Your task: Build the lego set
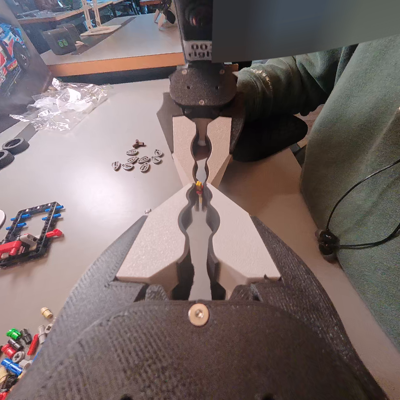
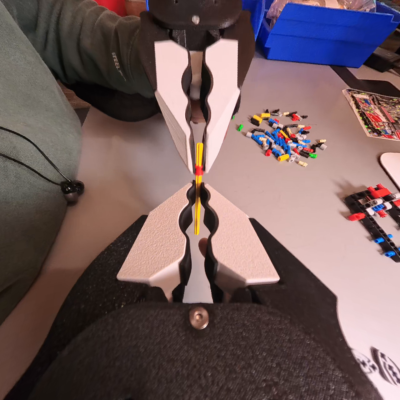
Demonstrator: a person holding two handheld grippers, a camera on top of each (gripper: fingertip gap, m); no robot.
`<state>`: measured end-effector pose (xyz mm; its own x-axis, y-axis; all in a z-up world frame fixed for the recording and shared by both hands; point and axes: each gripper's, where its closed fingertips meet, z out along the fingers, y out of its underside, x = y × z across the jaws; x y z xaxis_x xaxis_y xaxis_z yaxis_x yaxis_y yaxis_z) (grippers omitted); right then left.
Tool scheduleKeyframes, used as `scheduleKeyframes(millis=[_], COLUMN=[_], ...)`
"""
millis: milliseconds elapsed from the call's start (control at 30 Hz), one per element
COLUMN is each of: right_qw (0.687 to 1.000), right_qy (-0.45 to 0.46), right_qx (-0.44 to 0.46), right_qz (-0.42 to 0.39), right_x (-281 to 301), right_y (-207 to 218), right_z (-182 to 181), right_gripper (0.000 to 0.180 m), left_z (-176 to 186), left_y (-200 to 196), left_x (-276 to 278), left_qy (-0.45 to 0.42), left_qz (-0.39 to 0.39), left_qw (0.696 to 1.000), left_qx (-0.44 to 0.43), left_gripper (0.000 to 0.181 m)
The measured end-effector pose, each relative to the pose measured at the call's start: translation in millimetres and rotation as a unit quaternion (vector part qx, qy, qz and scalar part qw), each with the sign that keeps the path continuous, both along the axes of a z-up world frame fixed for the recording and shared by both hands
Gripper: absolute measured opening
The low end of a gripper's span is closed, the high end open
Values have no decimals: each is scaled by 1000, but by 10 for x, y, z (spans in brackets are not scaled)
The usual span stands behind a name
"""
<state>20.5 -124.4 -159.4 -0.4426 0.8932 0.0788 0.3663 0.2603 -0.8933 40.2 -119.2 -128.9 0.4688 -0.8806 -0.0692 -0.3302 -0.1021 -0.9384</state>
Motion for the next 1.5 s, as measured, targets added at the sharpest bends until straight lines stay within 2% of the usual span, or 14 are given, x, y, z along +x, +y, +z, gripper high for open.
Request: scheduleKeyframes(millis=[67, 167, 1400, 1500], right_qw=[1000, 1000, 1000, 999], right_qy=[-6, 9, -20, -25], right_qx=[6, -3, 19, 43], right_qz=[-8, -10, -8, -11], right_x=[18, 11, 16, 19], right_y=[47, 16, 10, 27], right_z=[-52, 52, -66, -102], right_gripper=[2, 2, 1, 1], left_z=[80, 177, -54, -92], left_y=[1, -23, -33, -30], left_x=[-42, -44, -57, -49], left_qy=[-13, -9, -8, -1], left_qz=[4, 1, -17, -16], left_qw=[1000, 1000, 1000, 1000], left_qx=[7, 26, -12, -12], left_gripper=[4, 4, 4, 5])
